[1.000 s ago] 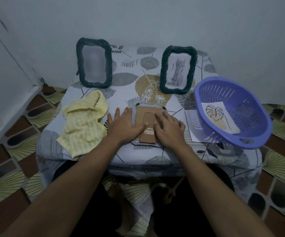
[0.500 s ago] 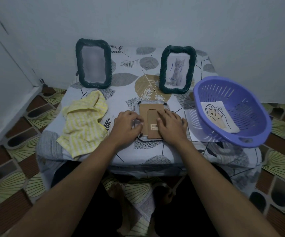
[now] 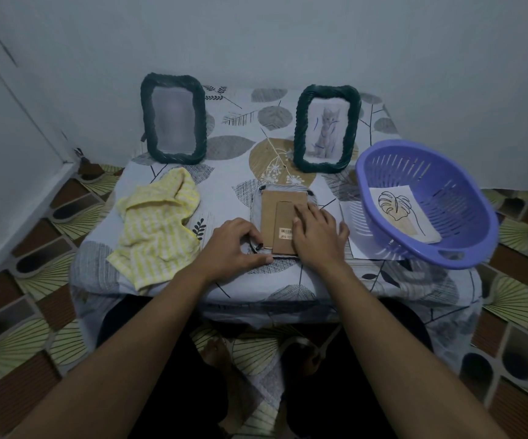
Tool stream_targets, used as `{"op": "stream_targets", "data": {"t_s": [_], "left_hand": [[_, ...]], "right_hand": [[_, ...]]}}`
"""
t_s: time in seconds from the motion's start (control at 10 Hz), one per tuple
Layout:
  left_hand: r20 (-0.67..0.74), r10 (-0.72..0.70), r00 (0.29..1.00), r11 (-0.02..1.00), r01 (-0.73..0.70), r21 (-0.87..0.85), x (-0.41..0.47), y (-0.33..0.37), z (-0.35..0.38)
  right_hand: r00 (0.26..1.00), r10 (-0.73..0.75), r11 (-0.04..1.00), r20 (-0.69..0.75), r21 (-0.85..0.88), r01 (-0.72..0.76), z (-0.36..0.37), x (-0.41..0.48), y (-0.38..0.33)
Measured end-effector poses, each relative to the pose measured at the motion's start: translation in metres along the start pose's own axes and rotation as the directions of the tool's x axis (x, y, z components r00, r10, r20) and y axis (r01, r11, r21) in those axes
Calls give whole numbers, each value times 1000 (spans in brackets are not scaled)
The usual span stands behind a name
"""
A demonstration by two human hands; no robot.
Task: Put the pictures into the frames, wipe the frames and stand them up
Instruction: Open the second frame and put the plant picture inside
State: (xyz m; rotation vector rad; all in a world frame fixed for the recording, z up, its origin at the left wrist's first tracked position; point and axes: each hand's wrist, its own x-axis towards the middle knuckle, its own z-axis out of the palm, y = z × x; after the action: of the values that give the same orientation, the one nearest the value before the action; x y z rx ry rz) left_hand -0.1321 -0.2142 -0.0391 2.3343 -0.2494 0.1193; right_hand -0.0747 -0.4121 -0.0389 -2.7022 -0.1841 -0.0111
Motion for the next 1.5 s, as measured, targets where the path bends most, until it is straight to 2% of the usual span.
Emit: {"op": "stream_targets", "data": {"t_s": [0.2,0.5,0.7,0.9,1.0,1.2,1.4,1.5], "left_hand": [[3,70,998,993,-70,95,-2,-6,7],[-33,132,991,982,-126,142,-4,-8,13],[-49,-4,999,987,12,157,5,1,7],[-59,-230,971,901,235,364,27,1,15],[-42,-292,956,866,283,411,31,3,21],[-90,-282,955,845,292,447,31,4,24],[-128,-258,958,842,287,456,31,4,24],[-132,-253,958,848,285,446,31,4,23]], "right_hand": [[1000,1,1000,-10,-2,-1,3,0,1],[1000,-5,1000,-12,-10,5,3,0,1],[1000,-14,1000,2,-20,14,3,0,2],[1000,-10,1000,-2,-4,10,3,0,1],[1000,-9,1000,0,12,9,2,1,2],[1000,-8,999,9,51,7,-1,1,3],[999,26,973,40,230,-35,-12,3,5],[996,68,895,57,438,-86,-22,1,6]]}}
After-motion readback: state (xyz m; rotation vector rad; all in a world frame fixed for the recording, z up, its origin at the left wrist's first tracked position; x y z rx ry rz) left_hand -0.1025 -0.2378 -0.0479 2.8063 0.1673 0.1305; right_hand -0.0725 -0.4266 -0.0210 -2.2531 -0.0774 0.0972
